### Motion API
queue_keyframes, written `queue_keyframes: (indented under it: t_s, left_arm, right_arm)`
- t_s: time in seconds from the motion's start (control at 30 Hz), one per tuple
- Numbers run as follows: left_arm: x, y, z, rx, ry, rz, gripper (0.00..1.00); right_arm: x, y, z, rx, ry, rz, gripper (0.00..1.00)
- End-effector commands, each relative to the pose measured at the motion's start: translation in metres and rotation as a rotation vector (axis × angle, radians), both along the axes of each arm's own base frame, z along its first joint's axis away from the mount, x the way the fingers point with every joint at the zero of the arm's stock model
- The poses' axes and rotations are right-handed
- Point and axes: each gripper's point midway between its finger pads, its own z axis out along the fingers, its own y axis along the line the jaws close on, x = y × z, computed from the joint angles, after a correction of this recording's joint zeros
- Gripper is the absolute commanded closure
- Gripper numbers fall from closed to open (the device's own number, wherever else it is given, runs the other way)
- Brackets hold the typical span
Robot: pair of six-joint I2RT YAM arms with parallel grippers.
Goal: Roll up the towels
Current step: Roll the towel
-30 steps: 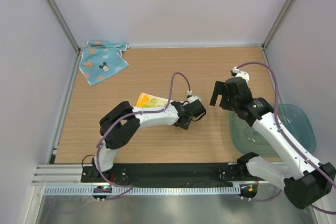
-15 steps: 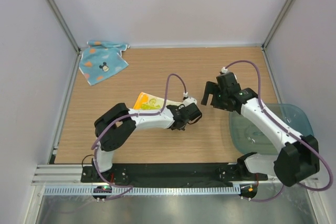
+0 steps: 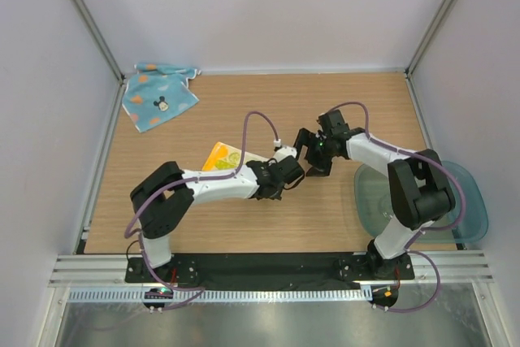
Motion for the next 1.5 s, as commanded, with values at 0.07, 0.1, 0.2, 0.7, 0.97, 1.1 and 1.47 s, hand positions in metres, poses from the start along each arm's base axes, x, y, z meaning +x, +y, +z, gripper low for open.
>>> queue_keyframes:
  t_s: [0.07, 0.1, 0.2, 0.7, 0.97, 1.1, 1.47]
  left_arm:
    - [0.0, -0.027, 0.041, -0.148, -0.058, -0.039, 1.0]
    - [0.0, -0.027, 0.042, -0.15, -0.058, -0.038, 1.0]
    - [0.0, -0.026, 0.044, -0.153, -0.059, -0.035, 1.0]
    - [-0.004, -0.022, 0.049, -0.189, -0.064, -0.018, 1.0]
    - [-0.008, -0.022, 0.052, -0.216, -0.055, -0.025, 1.0]
    - [-0.011, -0.024, 0.052, -0.233, -0.042, -0.031, 1.0]
    - [-0.02, -0.037, 0.05, -0.287, 0.026, -0.035, 1.0]
  right_arm:
    - [0.012, 0.04, 0.014, 0.188, -0.03, 0.047, 0.07]
    - [0.012, 0.042, 0.012, 0.192, -0.021, 0.043, 0.07]
    - [0.014, 0.05, 0.006, 0.214, -0.011, 0.054, 0.1]
    - [0.022, 0.05, -0.012, 0.17, 0.001, 0.045, 0.66]
    - [0.03, 0.048, -0.01, 0.14, -0.016, 0.043, 0.99]
    - [0.031, 0.038, -0.007, 0.072, -0.017, 0.046, 0.79]
    - [0.047, -0.03, 0.032, -0.218, -0.145, -0.025, 0.23]
